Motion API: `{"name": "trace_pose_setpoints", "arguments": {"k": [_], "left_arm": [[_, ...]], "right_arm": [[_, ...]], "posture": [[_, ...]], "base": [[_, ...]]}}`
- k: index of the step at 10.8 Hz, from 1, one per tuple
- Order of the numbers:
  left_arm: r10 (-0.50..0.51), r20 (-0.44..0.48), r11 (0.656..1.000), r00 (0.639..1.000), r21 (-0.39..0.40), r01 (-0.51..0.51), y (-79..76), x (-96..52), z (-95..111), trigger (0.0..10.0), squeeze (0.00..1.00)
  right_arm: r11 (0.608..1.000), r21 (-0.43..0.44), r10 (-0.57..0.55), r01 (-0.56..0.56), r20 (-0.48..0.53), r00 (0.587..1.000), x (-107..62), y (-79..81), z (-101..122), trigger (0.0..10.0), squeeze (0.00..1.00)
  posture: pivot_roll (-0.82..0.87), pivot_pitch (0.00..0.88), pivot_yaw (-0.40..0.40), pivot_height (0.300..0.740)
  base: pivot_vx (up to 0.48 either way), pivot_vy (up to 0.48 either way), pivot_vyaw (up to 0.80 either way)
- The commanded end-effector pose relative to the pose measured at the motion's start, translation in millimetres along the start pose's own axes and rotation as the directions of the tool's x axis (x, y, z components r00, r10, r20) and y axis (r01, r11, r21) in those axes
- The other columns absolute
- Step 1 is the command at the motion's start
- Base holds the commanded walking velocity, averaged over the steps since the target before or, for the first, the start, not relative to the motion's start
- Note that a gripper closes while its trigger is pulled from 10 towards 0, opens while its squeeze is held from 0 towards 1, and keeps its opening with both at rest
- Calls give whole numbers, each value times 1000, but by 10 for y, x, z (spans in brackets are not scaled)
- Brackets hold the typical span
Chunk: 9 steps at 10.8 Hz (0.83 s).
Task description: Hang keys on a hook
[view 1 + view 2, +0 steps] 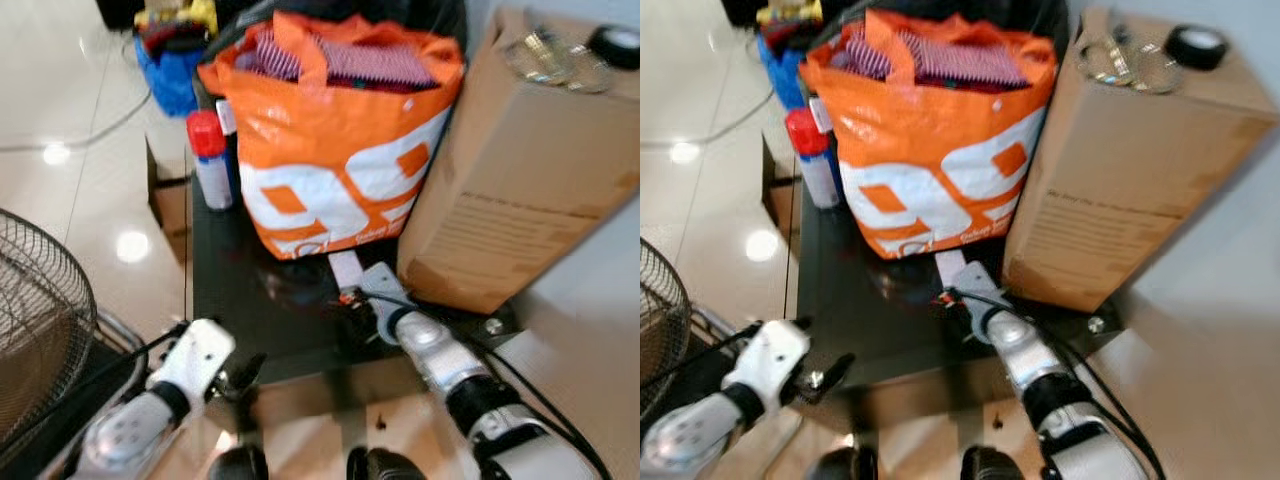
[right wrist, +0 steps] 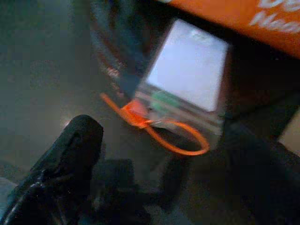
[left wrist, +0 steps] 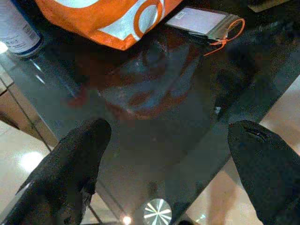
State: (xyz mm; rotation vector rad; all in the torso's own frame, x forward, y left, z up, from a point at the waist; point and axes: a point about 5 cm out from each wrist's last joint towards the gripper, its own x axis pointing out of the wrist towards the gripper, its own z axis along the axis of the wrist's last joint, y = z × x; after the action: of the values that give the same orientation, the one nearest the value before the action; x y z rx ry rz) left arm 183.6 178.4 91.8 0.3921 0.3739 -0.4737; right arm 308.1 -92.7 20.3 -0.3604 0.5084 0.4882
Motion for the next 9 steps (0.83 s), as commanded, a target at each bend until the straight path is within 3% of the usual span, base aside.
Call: {"name": "trace_pose_setpoints", "arguments": {"k": [1,4,7,9], "left_arm": [[-10,5,1000,1000,-9,10,-15,-73,33,10000,690],[-9,8,1000,1000,-9,10,-18,-143,89,10000,694],[-19,8,1000,1000,-14,19,-48,-150,114,10000,698],[-21,5,1000,1000,-14,21,-43,-147,123,10000,690]], "right_arm": [[1000,10,-12,12,-18,1000,8,-3,-62,4745,0],[998,23,-58,59,-32,998,35,-52,-64,3216,0],[997,36,-75,75,-14,997,43,-79,-42,3098,0],[996,42,-74,75,-12,997,50,-44,-47,1490,0]], "posture": [[92,239,-68,740],[95,243,-70,740],[95,240,-67,740],[96,244,-66,740]], "base": [[0,0,0],[0,0,0],[0,0,0],[0,0,0]]}}
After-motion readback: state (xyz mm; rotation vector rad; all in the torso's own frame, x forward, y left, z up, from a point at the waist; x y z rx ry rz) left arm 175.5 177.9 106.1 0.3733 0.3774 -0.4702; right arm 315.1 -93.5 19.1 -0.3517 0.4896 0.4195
